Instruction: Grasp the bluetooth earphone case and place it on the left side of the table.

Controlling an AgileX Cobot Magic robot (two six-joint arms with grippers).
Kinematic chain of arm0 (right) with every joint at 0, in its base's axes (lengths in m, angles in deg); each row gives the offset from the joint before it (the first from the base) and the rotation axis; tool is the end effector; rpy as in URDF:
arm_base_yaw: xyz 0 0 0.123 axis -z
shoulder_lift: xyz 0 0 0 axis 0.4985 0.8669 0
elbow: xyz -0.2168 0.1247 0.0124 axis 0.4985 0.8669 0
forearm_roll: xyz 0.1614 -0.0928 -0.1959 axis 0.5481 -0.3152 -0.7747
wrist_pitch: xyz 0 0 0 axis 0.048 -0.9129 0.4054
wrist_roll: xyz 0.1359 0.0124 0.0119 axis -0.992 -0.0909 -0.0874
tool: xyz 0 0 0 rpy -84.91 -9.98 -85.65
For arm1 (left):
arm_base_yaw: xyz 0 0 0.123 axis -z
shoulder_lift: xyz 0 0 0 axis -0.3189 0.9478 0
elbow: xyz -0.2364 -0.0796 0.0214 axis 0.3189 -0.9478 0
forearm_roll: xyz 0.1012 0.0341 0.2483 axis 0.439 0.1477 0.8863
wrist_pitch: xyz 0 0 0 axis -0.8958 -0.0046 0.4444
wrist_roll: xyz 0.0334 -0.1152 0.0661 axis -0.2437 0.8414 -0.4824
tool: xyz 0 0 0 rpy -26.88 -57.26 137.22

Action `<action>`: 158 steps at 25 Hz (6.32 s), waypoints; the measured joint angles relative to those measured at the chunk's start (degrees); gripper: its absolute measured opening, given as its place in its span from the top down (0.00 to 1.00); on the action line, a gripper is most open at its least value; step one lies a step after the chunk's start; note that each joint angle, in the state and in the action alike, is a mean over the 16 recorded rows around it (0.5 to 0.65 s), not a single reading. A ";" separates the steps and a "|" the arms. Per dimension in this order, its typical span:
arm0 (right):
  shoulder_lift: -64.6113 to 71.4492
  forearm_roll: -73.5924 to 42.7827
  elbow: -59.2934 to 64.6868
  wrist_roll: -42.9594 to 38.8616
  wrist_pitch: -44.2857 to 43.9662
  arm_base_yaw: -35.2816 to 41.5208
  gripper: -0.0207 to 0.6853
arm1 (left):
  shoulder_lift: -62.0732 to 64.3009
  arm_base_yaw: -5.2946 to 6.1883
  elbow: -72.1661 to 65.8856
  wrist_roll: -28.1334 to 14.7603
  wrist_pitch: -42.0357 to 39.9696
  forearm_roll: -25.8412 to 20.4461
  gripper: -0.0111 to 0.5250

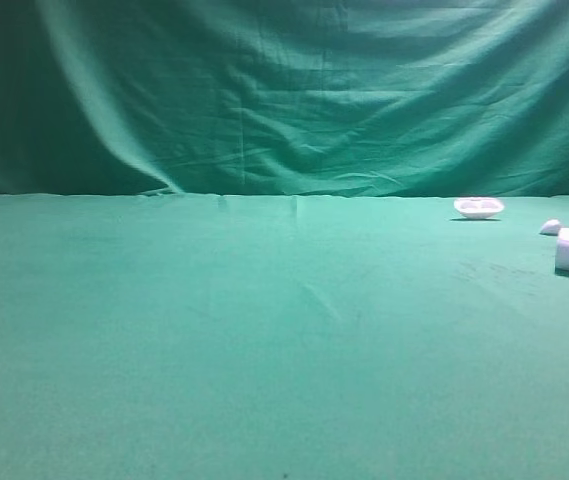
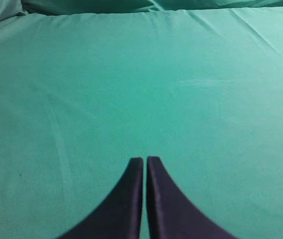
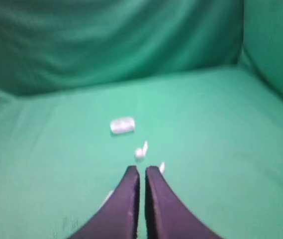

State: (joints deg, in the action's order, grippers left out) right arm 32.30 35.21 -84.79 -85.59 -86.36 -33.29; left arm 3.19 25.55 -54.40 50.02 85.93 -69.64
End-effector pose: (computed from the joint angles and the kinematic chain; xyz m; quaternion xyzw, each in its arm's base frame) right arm 0.1916 0.0070 0.2460 0.0226 0.8245 0.0297 0.5646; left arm 0.1503 -0.0150 0.1650 0.0440 0.7936 -0.0248 0.6063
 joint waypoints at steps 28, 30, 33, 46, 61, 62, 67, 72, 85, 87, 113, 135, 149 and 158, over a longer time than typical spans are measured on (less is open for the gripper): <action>66.54 0.13 -32.12 -2.45 -16.50 -12.53 0.17 | 0.00 0.00 0.00 0.00 0.00 0.00 0.98; 69.38 -0.02 -33.73 -3.31 -16.35 -12.53 0.11 | 0.00 0.00 0.00 0.00 0.00 0.00 0.98; 72.84 -0.25 -35.62 -4.52 -16.07 -12.53 0.09 | 0.00 0.00 0.00 0.00 0.00 0.00 0.98; 78.62 -2.89 -38.59 -7.88 -16.42 -12.56 0.32 | 0.00 0.00 0.00 0.00 0.00 0.00 0.98; 81.30 -3.76 -62.66 -6.09 -22.12 -23.26 0.52 | 0.00 0.00 0.00 0.00 0.00 0.00 0.98; 82.33 -3.57 -65.60 -5.61 -22.29 -24.95 0.52 | 0.00 0.00 0.00 0.00 0.00 0.00 0.98; 89.81 -2.67 -80.00 -2.96 -22.10 -34.15 0.52 | 0.00 0.00 0.00 0.00 0.00 0.00 0.98; 99.33 -1.89 -90.72 -0.73 -19.44 -42.36 0.52 | 0.00 0.00 0.00 0.00 0.00 0.00 0.98; 113.77 1.30 -98.09 2.31 -7.76 -52.10 0.51 | 0.00 0.00 0.00 0.00 0.00 0.00 0.98; 114.53 1.67 -98.11 2.43 -6.72 -52.44 0.49 | 0.00 0.00 0.00 0.00 0.00 0.00 0.98; 91.02 0.95 -100.37 -0.25 -44.41 -42.49 0.83 | 0.00 0.00 0.00 0.00 0.00 0.00 0.98; 34.18 -2.19 -45.22 2.41 -34.39 -35.48 0.97 | 0.00 0.00 0.00 0.00 0.00 0.00 0.98; 4.47 0.18 -29.44 -1.34 -42.11 -35.48 0.97 | 0.00 0.00 0.00 0.00 0.00 0.00 0.98; -3.91 1.51 -24.94 6.27 -39.72 -32.83 0.97 | 0.00 0.00 0.00 0.00 0.00 0.00 0.98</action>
State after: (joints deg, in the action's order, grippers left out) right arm 28.39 36.72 -109.73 -79.32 -126.08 -66.12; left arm 3.19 25.55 -54.40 50.02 85.93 -69.64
